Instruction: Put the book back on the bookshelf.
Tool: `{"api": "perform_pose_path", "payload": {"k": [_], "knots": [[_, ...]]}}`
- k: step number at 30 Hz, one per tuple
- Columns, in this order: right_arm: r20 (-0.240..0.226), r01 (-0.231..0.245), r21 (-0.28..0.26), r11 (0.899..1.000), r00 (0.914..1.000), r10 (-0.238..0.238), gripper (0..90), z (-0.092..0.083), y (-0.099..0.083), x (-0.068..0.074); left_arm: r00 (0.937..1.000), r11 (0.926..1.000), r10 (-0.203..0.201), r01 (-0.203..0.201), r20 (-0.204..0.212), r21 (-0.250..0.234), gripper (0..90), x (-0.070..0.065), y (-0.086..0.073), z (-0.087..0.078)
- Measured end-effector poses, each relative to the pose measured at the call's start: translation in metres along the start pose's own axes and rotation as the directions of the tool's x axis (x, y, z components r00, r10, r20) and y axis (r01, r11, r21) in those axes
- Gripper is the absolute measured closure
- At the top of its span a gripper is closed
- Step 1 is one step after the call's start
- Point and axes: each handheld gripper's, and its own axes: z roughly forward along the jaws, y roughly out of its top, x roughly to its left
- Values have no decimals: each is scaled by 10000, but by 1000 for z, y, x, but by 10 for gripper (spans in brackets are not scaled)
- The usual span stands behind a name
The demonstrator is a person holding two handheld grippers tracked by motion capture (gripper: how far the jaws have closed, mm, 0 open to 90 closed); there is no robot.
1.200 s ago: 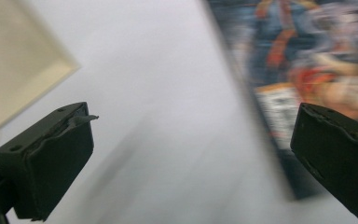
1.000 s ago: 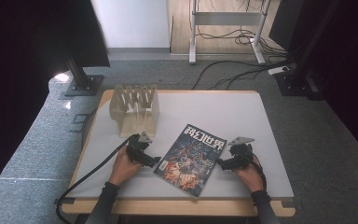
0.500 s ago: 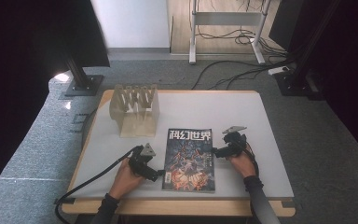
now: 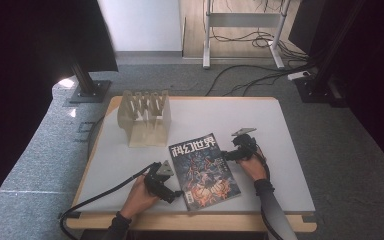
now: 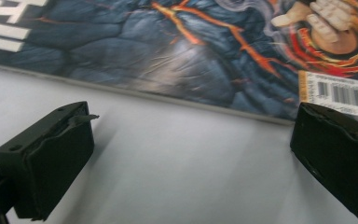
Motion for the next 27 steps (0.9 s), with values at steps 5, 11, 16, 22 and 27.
{"api": "perform_pose_path", "payload": {"k": [5, 11, 16, 22, 27], "knots": [[-374, -163, -554, 9983, 9992, 142, 83, -14, 2, 0, 9964, 9970, -730, 717, -424, -297, 0, 18, -3, 2], [-1541, 195, -596, 9980, 9876, -285, 127, -18, 7, 23, 9946, 9957, -887, 871, -539, -300, 0, 18, 2, 6], [-1850, -59, -280, 9996, 9827, 7, 158, -7, 11, 31, 9945, 9956, -902, 888, -529, -291, 0, 18, 2, 6], [-2064, -744, -168, 9971, 9760, 693, 241, 8, 15, 34, 9944, 9955, -918, 903, -525, -298, 0, 18, 2, 7], [-2952, -1958, -20, 9806, 9371, 1865, 276, 6, 13, 31, 9942, 9952, -945, 930, -518, -296, 0, 18, 2, 7]]}}
